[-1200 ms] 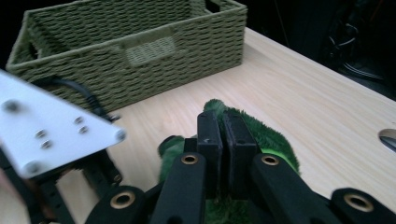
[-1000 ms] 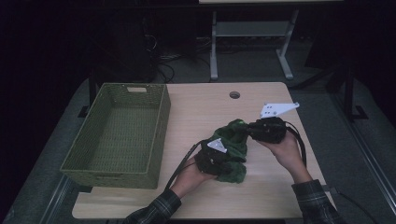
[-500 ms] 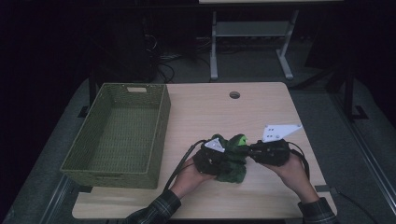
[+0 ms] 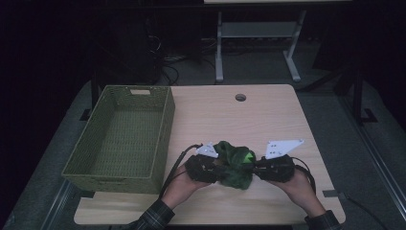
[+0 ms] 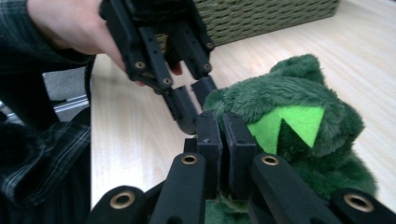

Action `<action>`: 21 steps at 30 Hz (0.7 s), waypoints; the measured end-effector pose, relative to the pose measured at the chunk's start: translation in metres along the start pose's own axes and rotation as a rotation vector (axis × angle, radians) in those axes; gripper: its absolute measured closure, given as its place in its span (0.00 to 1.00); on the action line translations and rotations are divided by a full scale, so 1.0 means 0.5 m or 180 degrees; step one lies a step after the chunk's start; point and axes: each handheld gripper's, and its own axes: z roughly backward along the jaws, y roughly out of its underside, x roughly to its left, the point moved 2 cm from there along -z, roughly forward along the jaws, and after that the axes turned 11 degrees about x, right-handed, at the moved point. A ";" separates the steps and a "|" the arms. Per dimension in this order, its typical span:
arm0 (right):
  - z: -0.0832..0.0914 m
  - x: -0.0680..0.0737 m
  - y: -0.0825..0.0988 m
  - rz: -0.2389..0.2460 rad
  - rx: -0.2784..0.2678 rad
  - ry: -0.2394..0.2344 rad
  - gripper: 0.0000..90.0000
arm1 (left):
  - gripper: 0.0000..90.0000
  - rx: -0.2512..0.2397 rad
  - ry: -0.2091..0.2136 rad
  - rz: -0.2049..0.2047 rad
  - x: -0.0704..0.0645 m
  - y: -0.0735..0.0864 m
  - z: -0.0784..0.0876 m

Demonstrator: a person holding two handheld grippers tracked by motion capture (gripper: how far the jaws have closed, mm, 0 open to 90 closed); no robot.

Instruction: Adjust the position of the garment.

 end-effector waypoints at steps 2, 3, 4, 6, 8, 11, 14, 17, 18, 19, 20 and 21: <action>-0.007 0.007 0.004 0.0041 0.0028 -0.0022 0.96 | 0.77 -0.0002 0.0004 0.0010 0.002 0.002 -0.007; -0.011 0.010 0.007 0.0043 0.0037 -0.0046 0.96 | 0.77 0.0003 0.0004 0.0021 0.003 0.002 -0.011; -0.015 0.013 0.010 0.0017 0.0059 -0.0075 0.96 | 0.77 0.0018 0.0002 0.0025 0.004 0.002 -0.014; -0.022 0.019 0.017 0.0007 0.0075 -0.0118 0.96 | 0.77 0.0047 -0.0020 0.0030 0.005 0.003 -0.023; -0.028 0.024 0.023 -0.0017 0.0094 -0.0175 0.96 | 0.78 0.0103 -0.0038 0.0033 0.007 0.006 -0.030; -0.041 0.034 0.035 -0.0037 0.0118 -0.0278 0.96 | 0.78 0.0124 -0.0042 0.0028 0.010 0.007 -0.036; -0.054 0.042 0.044 -0.0050 0.0181 -0.0327 0.96 | 0.79 0.0131 -0.0042 0.0046 0.012 0.009 -0.037; -0.059 0.046 0.051 -0.0069 0.0211 -0.0369 0.96 | 0.79 0.0127 -0.0064 0.0060 0.016 0.010 -0.032; -0.060 0.047 0.053 -0.0089 0.0223 -0.0372 0.96 | 0.79 0.0113 -0.0074 0.0076 0.018 0.010 -0.028; -0.060 0.046 0.055 -0.0082 0.0226 -0.0372 0.96 | 0.79 0.0104 -0.0094 0.0101 0.020 0.010 -0.023; -0.061 0.045 0.058 -0.0099 0.0234 -0.0379 0.96 | 0.78 0.0081 -0.0120 0.0120 0.022 0.010 -0.017; -0.063 0.045 0.061 -0.0110 0.0247 -0.0377 0.96 | 0.78 0.0057 -0.0147 0.0162 0.024 0.010 -0.010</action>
